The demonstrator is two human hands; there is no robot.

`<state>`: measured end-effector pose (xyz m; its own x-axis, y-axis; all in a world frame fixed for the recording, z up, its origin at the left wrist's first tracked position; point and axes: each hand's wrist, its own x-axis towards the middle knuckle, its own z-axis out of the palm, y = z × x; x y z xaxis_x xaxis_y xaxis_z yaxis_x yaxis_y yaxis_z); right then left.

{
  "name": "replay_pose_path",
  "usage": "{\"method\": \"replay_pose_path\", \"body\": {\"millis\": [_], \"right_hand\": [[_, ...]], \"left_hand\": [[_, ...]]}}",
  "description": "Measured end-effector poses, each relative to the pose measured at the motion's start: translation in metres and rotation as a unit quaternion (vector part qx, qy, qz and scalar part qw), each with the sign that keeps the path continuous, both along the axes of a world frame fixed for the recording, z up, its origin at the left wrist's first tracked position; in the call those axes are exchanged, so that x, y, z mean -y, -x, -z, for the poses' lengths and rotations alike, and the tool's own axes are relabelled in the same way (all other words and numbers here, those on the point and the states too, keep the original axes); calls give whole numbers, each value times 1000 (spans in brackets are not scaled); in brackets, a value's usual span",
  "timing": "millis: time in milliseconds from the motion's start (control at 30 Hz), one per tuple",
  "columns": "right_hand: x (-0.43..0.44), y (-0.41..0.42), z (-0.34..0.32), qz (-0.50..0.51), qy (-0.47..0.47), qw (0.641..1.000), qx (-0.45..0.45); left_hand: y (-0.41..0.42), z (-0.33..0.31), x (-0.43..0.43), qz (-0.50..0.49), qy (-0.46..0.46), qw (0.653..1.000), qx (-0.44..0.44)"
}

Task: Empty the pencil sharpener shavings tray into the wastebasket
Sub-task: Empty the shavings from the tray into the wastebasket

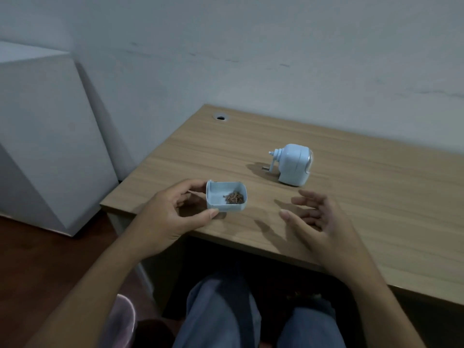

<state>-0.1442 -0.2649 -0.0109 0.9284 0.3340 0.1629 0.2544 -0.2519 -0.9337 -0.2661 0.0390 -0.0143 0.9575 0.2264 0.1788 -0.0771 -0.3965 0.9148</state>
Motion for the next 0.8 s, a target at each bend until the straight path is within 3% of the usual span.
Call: {"method": "replay_pose_path", "body": {"millis": [267,367,533,800], "right_hand": [[-84,91,0,-224,-31,974,-20],[-121,110,18,-250,-58,966,-18],[-183,135,50,-310,-30,950,-20],[-265,170,128,-366,-1,926,-93]], "left_hand": [[80,20,-16,-45,87,994,54],[117,30,-36,-88,123,987,55],[182,51,-73,-154,106,982,11],[247,110,-114,-248,105,960,-78]]}}
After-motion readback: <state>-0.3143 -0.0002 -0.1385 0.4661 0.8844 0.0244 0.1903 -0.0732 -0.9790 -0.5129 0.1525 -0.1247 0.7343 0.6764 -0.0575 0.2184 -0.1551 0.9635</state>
